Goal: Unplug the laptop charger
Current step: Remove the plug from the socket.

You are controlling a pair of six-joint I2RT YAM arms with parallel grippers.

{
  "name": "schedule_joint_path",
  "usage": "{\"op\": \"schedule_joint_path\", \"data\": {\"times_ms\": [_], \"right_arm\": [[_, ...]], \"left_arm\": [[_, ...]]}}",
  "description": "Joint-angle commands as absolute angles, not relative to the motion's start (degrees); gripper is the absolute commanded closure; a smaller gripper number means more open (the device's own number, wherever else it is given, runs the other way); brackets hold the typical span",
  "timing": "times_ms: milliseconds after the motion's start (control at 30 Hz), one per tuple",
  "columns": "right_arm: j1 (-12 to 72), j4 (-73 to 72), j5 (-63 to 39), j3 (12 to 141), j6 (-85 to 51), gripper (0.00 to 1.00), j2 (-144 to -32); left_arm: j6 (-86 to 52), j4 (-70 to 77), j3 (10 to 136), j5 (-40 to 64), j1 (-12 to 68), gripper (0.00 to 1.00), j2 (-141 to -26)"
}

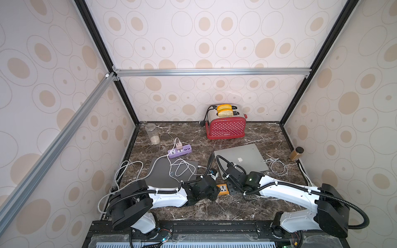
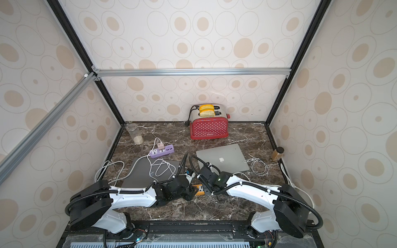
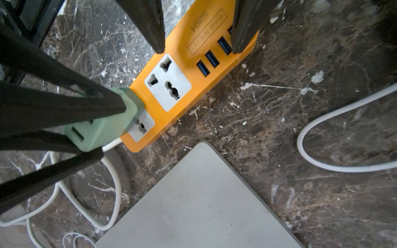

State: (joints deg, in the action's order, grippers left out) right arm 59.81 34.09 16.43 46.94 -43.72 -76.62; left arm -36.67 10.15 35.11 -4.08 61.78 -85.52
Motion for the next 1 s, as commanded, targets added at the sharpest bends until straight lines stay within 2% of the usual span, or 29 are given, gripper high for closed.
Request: {"op": "schedule_joint_path", "data": {"times_ms": [0,267,733,967], "right_arm": [[60.2,35.8,17.3,47.8,-45.3,0.76,-74.8],[60.2,35.9,17.7,47.5,-45.6,0.77,-73.8],[62.3,38.8,21.0,52.0,-44.9,0.8,-79.0],[62.3,37.1,21.9,49.0,-46.8,0.8,-74.5]], "left_arm": [[-38.6,1.5,33.6,-5.2,61.4,0.47,-88.4],[-38.6,1.2,33.8,-5.4,61.4,0.46,-89.1],[-38.7,0.9,34.1,-5.6,61.4,0.46,-90.1],[-39.0,0.9,34.5,-5.7,61.4,0.45,-91.0]]}}
